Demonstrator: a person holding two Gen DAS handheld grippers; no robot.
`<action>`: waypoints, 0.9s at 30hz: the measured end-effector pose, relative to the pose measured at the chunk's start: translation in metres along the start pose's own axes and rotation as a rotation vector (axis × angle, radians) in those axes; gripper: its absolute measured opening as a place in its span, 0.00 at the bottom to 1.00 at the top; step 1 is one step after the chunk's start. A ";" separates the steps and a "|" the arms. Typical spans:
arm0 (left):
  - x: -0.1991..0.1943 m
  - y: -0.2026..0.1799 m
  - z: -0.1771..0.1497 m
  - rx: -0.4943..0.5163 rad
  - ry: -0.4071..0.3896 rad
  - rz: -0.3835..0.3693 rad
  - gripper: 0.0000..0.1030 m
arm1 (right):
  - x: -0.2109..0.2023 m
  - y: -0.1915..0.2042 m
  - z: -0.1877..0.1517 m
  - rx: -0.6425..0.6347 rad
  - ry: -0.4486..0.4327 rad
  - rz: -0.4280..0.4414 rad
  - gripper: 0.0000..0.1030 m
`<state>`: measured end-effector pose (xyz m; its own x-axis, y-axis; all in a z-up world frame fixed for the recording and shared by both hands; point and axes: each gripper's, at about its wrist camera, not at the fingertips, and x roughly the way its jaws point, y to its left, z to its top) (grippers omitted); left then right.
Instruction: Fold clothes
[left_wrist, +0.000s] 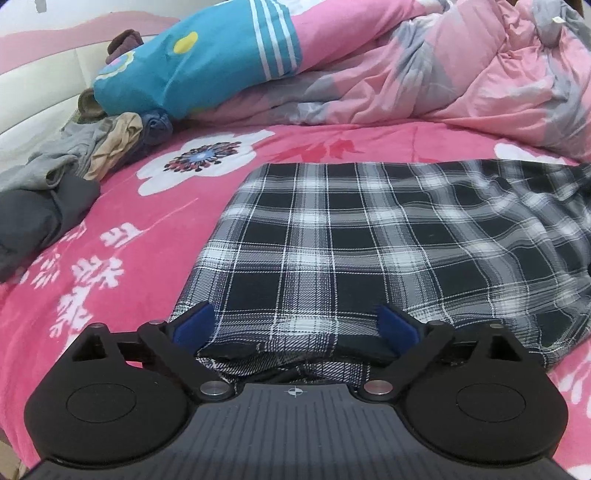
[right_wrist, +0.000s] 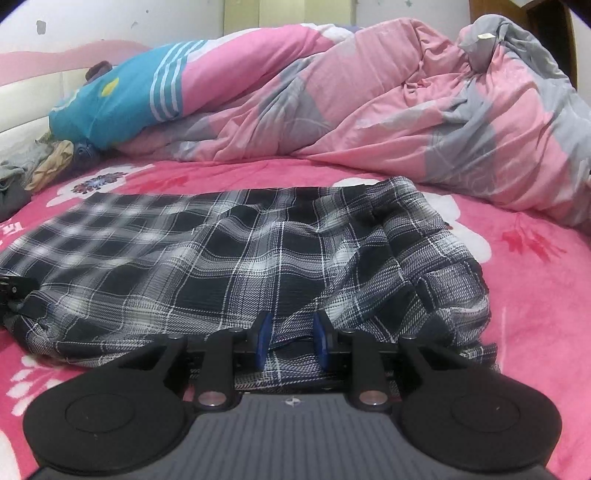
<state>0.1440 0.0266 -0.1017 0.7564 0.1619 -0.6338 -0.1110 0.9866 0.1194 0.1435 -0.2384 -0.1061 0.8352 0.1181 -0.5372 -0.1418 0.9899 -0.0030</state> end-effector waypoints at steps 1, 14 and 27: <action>0.001 0.001 0.000 -0.001 0.002 0.000 0.94 | 0.000 0.000 0.000 0.000 0.001 0.000 0.26; 0.000 0.002 0.004 -0.018 0.026 0.004 0.95 | -0.095 0.026 0.090 -0.135 0.099 0.179 0.44; -0.004 0.003 0.002 -0.020 0.035 0.011 0.97 | -0.191 0.130 0.164 -0.294 0.236 0.471 0.48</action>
<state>0.1421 0.0292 -0.0978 0.7321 0.1727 -0.6589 -0.1322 0.9850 0.1113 0.0531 -0.1194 0.1348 0.5114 0.4842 -0.7099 -0.6368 0.7683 0.0654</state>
